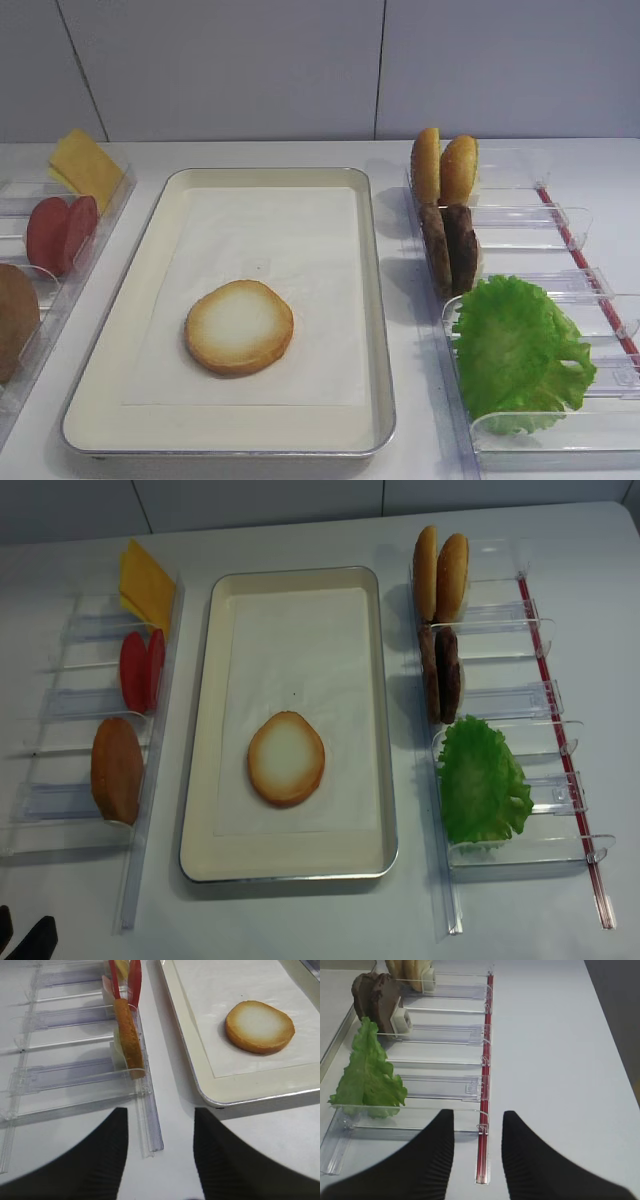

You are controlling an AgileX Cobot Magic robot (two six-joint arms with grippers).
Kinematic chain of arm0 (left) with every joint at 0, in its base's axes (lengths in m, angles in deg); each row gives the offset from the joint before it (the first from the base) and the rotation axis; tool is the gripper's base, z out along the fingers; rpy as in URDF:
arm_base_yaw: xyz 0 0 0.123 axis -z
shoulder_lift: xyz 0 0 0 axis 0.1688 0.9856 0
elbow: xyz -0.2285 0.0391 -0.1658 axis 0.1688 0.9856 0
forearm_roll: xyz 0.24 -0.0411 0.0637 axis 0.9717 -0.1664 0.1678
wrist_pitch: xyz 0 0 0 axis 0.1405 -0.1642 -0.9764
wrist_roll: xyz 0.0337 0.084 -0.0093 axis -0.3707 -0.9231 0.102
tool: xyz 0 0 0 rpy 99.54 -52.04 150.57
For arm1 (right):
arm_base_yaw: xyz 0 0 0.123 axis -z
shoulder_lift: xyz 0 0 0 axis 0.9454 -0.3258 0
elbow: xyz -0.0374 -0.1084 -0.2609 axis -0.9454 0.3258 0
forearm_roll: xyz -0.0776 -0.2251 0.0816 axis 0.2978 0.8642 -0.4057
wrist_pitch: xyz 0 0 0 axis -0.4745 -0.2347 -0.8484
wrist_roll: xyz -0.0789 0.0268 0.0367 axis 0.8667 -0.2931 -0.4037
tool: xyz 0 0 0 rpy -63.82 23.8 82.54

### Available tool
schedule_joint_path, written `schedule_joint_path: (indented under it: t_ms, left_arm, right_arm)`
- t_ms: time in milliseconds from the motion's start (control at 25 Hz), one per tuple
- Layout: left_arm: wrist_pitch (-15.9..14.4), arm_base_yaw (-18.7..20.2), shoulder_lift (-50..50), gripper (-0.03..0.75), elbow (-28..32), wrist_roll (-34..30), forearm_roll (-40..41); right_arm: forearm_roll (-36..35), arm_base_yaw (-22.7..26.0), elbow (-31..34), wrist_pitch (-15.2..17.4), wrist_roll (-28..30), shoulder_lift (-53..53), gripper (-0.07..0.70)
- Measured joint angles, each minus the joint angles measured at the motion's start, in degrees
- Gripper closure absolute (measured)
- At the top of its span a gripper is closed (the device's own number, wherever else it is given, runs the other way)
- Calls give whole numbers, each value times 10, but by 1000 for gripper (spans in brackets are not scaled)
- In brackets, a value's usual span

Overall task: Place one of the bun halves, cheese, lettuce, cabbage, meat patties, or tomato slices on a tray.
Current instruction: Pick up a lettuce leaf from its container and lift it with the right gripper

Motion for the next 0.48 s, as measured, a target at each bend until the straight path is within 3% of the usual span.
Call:
schedule_joint_path:
  t_ms: [280,480]
  left_arm:
    - [0,0,0,420,0,0,0]
    - [0,0,0,420,0,0,0]
  right_arm:
    - [-7,0,0,0,0,0,373]
    - [-70,0,-17,4,-23,-34,330]
